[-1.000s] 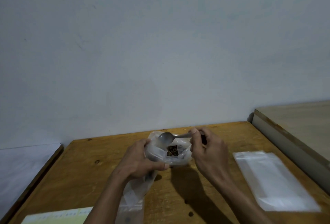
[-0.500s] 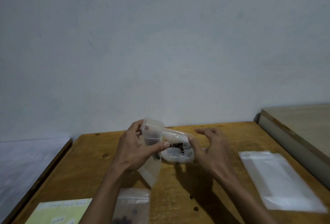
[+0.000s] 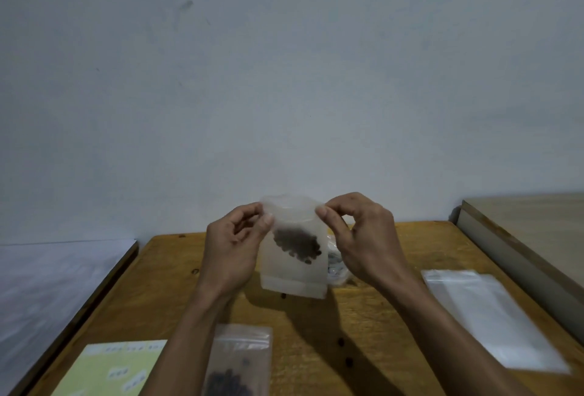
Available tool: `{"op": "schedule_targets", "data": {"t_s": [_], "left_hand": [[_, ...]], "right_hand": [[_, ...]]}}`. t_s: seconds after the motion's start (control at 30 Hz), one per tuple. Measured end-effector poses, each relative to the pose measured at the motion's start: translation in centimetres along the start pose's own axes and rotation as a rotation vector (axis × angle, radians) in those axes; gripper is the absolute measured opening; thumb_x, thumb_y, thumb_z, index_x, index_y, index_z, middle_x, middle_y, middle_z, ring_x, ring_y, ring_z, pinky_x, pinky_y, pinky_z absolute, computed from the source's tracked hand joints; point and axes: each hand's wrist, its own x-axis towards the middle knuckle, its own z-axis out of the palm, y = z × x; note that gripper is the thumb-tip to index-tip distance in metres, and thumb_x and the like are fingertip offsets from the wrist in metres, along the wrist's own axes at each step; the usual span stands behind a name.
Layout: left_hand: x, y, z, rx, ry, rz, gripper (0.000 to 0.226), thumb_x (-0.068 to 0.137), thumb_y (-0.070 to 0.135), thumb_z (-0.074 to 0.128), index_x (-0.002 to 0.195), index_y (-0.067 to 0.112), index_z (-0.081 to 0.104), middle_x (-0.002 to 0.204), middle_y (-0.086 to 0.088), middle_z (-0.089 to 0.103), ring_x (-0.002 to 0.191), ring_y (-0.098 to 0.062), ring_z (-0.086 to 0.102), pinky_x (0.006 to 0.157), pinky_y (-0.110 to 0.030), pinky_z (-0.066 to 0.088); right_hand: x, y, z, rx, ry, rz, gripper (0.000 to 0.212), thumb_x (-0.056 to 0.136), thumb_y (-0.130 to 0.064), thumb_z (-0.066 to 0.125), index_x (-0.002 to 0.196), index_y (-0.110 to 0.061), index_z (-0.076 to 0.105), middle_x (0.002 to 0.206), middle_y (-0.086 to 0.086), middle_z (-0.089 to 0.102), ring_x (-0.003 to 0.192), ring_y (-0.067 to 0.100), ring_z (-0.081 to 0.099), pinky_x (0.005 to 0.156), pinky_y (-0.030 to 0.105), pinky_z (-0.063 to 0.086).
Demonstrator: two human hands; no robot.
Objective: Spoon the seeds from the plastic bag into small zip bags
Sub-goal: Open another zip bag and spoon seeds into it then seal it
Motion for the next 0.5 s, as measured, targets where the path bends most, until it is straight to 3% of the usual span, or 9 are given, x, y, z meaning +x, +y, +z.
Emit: {"op": "schedule_targets", "data": {"t_s": [0.1,0.2,0.27,0.4,0.5], "left_hand": [[0.2,0.3,0.0,-0.07,0.091,0.009,0.009,0.088,0.015,0.072,0.095,0.016,0.076,0.094,-0.002,0.078,0.093,-0.014,0.074,0.088,-0.032,0.061],[-0.1,0.9,0.4,-0.149,0.082,0.013,0.012,0.084,0.018,0.072,0.094,0.011,0.076,0.091,-0.005,0.078,0.092,-0.018,0.074,0.088,-0.032,0.061],[-0.4,1.4,0.5,-0.184,0.05,0.025,0.021,0.079,0.025,0.071,0.094,0.011,0.075,0.09,-0.002,0.078,0.092,-0.017,0.074,0.087,-0.031,0.061],[-1.0,2.3,0.6,-0.197,-0.027,0.028,0.026,0.078,0.03,0.069,0.094,0.009,0.072,0.086,0.001,0.077,0.085,-0.011,0.073,0.08,-0.029,0.061],[-1.7,2.4,0.9,-0.236,-0.117,-0.027,0.034,0.073,0.031,0.074,0.095,0.005,0.071,0.088,-0.008,0.077,0.085,-0.019,0.074,0.076,-0.033,0.062]], "right_hand": [[0.0,0.0,-0.7,0.027,0.047,-0.056,0.019,0.094,-0.035,0.065,0.092,-0.02,0.077,0.092,-0.015,0.065,0.089,-0.006,0.059,0.066,0.005,0.043],[-0.1,-0.1,-1.1,0.075,0.095,-0.074,0.017,0.095,-0.035,0.063,0.09,-0.022,0.074,0.092,-0.014,0.067,0.092,-0.003,0.06,0.069,0.007,0.045],[-0.2,-0.2,-1.6,0.143,0.045,-0.042,0.019,0.094,-0.038,0.063,0.091,-0.022,0.073,0.091,-0.013,0.07,0.09,0.001,0.063,0.073,0.018,0.051],[-0.6,-0.7,-2.3,0.461,-0.213,0.187,0.023,0.081,-0.036,0.077,0.096,-0.019,0.075,0.092,-0.002,0.076,0.091,0.013,0.072,0.083,0.04,0.061],[-1.1,-1.0,-1.9,0.555,-0.22,0.26,0.023,0.077,-0.031,0.08,0.092,-0.014,0.077,0.088,0.004,0.078,0.087,0.02,0.075,0.083,0.049,0.062]]}}
